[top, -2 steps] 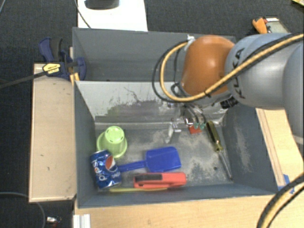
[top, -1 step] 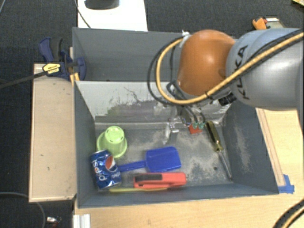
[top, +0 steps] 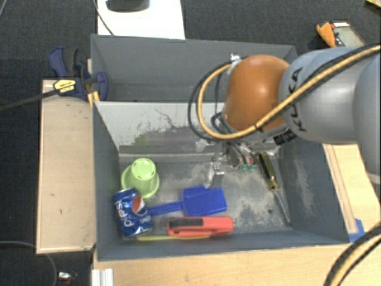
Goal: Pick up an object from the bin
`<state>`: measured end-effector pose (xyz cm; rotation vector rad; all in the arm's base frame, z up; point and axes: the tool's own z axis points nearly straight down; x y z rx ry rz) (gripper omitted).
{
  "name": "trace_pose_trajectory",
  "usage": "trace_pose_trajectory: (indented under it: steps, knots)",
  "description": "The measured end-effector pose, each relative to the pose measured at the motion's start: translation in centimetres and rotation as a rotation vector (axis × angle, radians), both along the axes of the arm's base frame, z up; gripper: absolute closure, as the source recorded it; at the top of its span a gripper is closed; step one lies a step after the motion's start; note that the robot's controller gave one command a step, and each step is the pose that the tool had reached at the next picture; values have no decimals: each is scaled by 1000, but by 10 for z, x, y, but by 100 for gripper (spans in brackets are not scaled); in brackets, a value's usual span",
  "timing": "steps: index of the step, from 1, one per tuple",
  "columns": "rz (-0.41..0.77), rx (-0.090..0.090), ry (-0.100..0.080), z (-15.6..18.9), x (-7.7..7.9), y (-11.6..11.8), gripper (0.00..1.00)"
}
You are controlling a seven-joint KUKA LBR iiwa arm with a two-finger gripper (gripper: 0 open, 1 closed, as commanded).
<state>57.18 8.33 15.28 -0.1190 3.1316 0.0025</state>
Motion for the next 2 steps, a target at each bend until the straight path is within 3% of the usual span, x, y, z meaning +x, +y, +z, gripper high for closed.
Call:
trace_pose_trajectory:
  steps: [1,2]
  knots:
    - [102,3,-11,9,-2,46,100]
    - [100,3,-10,9,-2,46,0]
